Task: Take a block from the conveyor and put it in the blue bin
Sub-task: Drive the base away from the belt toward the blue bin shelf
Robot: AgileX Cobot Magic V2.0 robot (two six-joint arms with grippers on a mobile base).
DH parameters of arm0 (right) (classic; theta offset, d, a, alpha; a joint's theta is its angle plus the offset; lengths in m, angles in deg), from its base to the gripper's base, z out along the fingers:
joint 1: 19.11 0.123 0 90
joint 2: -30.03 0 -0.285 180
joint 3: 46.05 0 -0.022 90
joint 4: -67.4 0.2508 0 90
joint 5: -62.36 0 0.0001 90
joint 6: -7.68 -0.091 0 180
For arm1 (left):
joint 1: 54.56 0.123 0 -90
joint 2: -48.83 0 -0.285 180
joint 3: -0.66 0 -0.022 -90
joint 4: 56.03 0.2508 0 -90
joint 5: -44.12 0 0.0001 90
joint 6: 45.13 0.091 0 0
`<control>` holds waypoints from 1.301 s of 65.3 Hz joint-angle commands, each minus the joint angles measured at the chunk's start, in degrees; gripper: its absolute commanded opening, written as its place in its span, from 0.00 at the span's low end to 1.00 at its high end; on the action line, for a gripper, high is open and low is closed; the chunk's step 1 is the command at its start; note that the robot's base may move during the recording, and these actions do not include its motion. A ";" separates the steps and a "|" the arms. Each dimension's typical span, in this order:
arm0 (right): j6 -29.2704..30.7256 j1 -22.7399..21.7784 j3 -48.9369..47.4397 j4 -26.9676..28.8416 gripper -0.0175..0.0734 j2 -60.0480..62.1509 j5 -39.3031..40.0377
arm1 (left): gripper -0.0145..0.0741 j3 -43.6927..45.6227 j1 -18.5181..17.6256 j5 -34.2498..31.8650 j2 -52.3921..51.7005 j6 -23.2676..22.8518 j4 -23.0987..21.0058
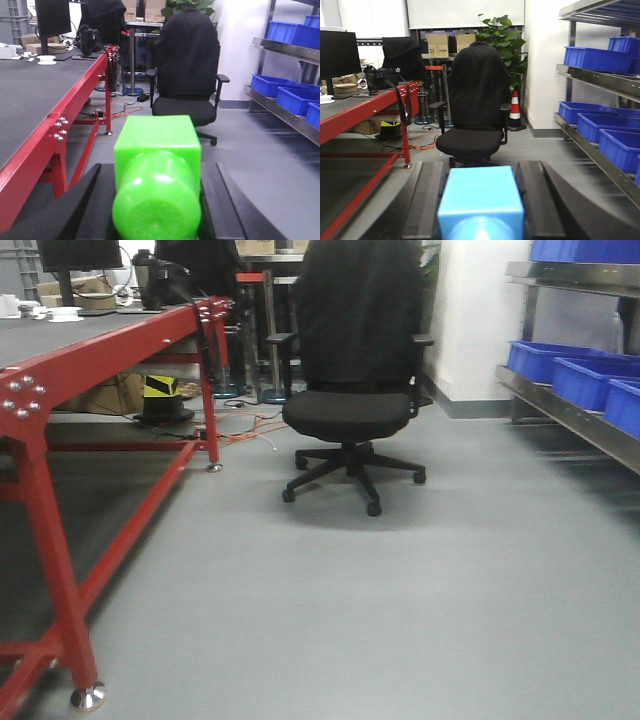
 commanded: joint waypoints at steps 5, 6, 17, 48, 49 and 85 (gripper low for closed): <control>0.34 -0.24 -0.32 -0.44 0.02 0.26 1.24 | 0.04 0.02 0.19 -1.11 -0.08 0.20 0.26; 0.34 -0.24 -0.32 -0.44 0.02 0.26 1.24 | 0.04 0.02 0.19 -1.11 -0.08 0.20 0.26; 0.34 -0.24 -0.32 -0.44 0.02 0.26 1.24 | 0.04 0.02 0.19 -1.11 -0.08 0.20 0.26; 0.34 -0.24 -0.32 -0.44 0.02 0.26 1.24 | 0.04 0.02 0.19 -1.11 -0.08 0.20 0.26; 0.34 -0.24 -0.32 -0.44 0.02 0.26 1.24 | 0.04 0.02 0.19 -1.11 -0.08 0.20 0.26; 0.34 -0.24 -0.32 -0.44 0.02 0.26 1.24 | 0.04 0.02 0.19 -1.11 -0.08 0.20 0.26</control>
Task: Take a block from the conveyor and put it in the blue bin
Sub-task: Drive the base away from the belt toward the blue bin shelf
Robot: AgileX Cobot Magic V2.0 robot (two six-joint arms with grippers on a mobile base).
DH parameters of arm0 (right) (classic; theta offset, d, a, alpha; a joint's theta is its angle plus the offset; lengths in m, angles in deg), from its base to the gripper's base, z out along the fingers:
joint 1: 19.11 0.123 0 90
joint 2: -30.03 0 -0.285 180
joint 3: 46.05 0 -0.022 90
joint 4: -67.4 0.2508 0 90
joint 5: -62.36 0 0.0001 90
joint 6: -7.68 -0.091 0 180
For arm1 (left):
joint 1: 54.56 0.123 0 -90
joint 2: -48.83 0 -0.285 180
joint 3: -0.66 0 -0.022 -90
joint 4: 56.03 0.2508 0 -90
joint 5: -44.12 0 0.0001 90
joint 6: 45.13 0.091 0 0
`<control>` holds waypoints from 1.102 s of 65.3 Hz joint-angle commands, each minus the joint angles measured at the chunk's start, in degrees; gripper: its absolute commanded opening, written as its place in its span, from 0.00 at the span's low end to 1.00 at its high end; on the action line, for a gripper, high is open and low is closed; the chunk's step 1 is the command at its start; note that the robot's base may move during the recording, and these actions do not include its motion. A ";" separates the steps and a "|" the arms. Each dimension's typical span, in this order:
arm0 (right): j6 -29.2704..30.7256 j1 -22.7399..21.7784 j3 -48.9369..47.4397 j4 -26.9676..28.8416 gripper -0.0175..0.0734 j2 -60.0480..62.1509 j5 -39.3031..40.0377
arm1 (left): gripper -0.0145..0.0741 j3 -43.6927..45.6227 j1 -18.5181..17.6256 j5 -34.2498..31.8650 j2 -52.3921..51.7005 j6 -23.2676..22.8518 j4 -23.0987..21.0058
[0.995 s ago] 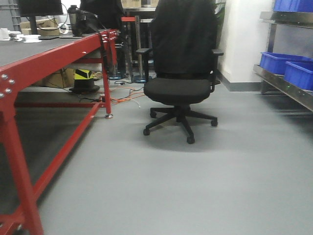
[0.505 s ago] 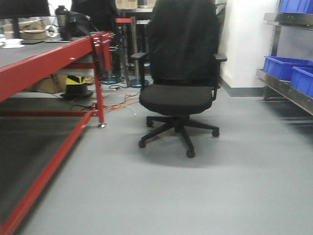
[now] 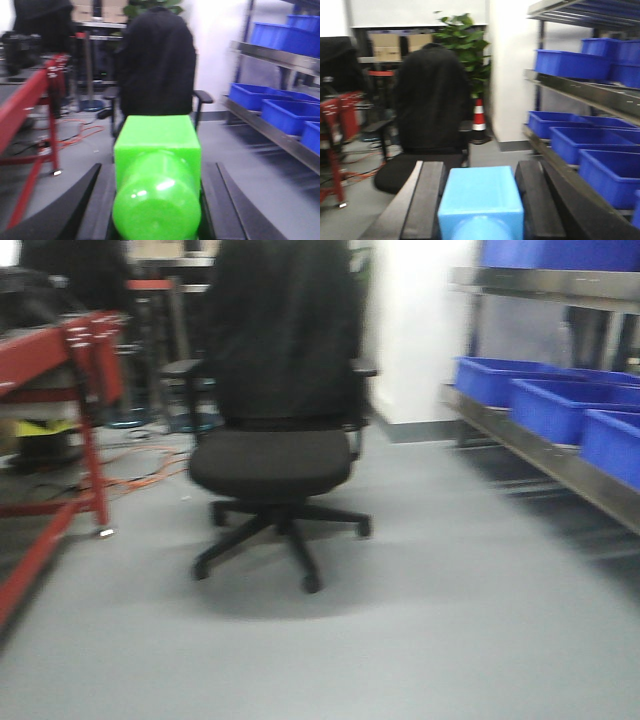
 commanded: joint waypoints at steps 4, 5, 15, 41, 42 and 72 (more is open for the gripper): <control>0.34 -0.24 -0.32 -0.44 0.02 0.26 1.24 | 0.04 0.02 0.19 -1.11 -0.08 0.20 0.26; 0.34 -0.24 -0.32 -0.44 0.02 0.26 1.24 | 0.04 0.02 0.19 -1.11 -0.08 0.20 0.26; 0.34 -0.24 -0.32 -0.44 0.02 0.26 1.24 | 0.04 0.02 0.19 -1.11 -0.08 0.20 0.26; 0.34 -0.24 -0.32 -0.44 0.02 0.26 1.24 | 0.04 0.02 0.19 -1.11 -0.08 0.20 0.26; 0.34 -0.24 -0.32 -0.44 0.02 0.26 1.24 | 0.04 0.02 0.19 -1.11 -0.08 0.20 0.26; 0.34 -0.24 -0.32 -0.44 0.02 0.26 1.24 | 0.04 0.02 0.19 -1.11 -0.08 0.20 0.26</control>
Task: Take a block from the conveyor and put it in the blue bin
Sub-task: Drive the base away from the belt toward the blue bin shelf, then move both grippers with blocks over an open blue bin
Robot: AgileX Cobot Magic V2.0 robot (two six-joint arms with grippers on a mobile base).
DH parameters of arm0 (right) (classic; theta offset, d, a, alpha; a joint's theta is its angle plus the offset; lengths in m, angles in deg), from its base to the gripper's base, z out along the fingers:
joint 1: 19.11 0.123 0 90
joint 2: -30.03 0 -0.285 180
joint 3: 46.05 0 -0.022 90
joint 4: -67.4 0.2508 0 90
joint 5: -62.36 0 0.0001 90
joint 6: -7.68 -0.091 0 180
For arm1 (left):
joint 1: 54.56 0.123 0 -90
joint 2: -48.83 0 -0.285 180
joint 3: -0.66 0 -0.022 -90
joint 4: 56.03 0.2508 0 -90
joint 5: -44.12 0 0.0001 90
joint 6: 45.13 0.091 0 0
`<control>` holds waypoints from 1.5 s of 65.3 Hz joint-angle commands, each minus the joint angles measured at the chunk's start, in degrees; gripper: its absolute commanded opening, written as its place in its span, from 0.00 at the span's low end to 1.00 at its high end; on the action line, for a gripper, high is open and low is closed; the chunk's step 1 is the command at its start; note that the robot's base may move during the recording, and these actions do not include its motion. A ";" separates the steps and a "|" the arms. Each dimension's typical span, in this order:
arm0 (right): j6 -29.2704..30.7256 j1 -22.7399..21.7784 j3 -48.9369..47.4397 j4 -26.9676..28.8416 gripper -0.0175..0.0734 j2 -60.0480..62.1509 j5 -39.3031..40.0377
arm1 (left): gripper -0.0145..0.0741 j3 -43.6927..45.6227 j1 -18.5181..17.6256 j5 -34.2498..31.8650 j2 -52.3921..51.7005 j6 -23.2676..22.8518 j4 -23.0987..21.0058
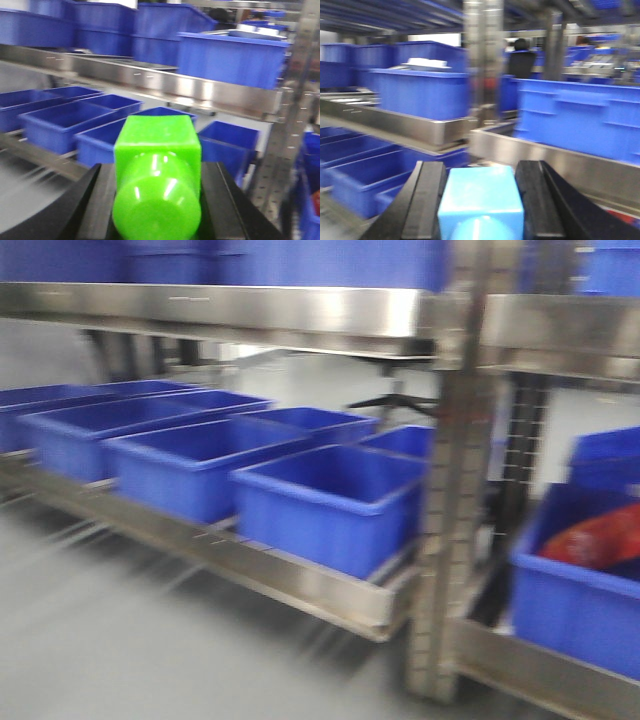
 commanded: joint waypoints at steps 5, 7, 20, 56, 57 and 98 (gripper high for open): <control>0.34 -0.24 -0.32 -0.44 0.02 0.26 1.24 | 0.04 0.02 0.19 -1.11 -0.08 0.20 0.26; 0.34 -0.24 -0.32 -0.44 0.02 0.26 1.24 | 0.04 0.02 0.19 -1.11 -0.08 0.20 0.26; 0.34 -0.24 -0.32 -0.44 0.02 0.26 1.24 | 0.04 0.02 0.19 -1.11 -0.08 0.20 0.26; 0.34 -0.24 -0.32 -0.44 0.02 0.26 1.24 | 0.04 0.02 0.19 -1.11 -0.08 0.20 0.26; 0.34 -0.24 -0.32 -0.44 0.02 0.26 1.24 | 0.04 0.02 0.19 -1.11 -0.08 0.20 0.26; 0.34 -0.24 -0.32 -0.44 0.02 0.26 1.24 | 0.04 0.02 0.19 -1.11 -0.08 0.20 0.26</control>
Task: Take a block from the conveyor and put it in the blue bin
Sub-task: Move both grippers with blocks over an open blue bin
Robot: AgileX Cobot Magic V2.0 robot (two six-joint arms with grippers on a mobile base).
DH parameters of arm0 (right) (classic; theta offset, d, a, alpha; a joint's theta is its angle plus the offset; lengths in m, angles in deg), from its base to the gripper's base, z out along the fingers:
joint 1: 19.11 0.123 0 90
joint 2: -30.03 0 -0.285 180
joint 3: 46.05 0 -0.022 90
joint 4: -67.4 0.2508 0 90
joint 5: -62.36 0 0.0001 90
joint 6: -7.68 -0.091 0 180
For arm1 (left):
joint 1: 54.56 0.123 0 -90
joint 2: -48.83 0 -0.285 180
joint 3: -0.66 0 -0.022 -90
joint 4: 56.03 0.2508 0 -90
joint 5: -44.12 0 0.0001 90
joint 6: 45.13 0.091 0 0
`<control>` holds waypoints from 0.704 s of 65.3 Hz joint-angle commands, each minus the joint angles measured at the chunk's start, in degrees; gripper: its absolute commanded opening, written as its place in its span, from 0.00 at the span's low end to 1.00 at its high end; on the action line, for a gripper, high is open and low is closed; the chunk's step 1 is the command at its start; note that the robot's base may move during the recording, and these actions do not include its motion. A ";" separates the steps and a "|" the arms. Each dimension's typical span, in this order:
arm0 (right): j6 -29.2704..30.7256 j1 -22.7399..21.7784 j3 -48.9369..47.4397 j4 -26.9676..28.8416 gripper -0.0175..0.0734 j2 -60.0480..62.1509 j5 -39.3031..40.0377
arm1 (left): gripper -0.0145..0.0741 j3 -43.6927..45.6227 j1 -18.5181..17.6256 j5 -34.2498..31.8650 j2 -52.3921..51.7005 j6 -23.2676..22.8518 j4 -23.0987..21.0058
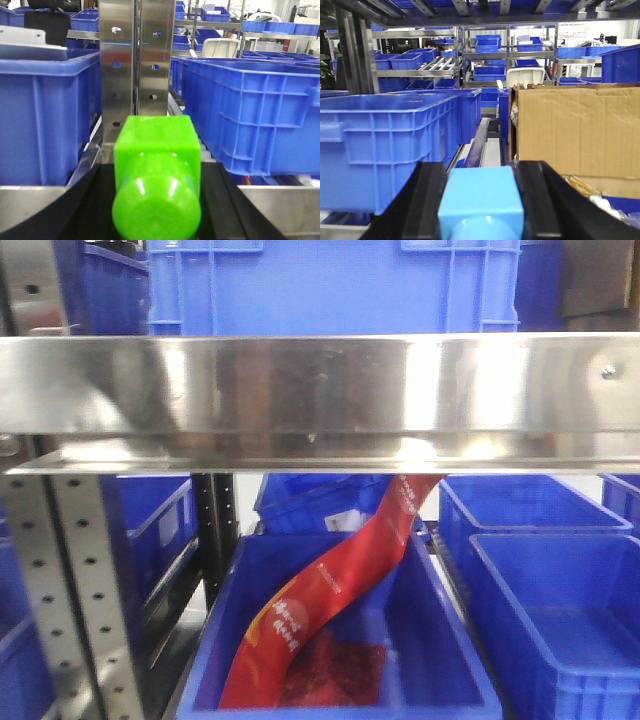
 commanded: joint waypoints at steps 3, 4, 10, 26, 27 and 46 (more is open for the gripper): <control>0.34 -0.24 -0.32 -0.44 0.02 0.26 1.24 | 0.04 0.02 0.19 -1.11 -0.08 0.20 0.26; 0.34 -0.24 -0.32 -0.44 0.02 0.26 1.24 | 0.04 0.02 0.19 -1.11 -0.08 0.20 0.26; 0.34 -0.24 -0.32 -0.44 0.02 0.26 1.24 | 0.04 0.02 0.19 -1.11 -0.08 0.20 0.26; 0.34 -0.24 -0.32 -0.44 0.02 0.26 1.24 | 0.04 0.02 0.19 -1.11 -0.08 0.20 0.26; 0.34 -0.24 -0.32 -0.44 0.02 0.26 1.24 | 0.04 0.02 0.19 -1.11 -0.08 0.20 0.26; 0.34 -0.24 -0.32 -0.44 0.02 0.26 1.24 | 0.04 0.02 0.19 -1.11 -0.08 0.20 0.26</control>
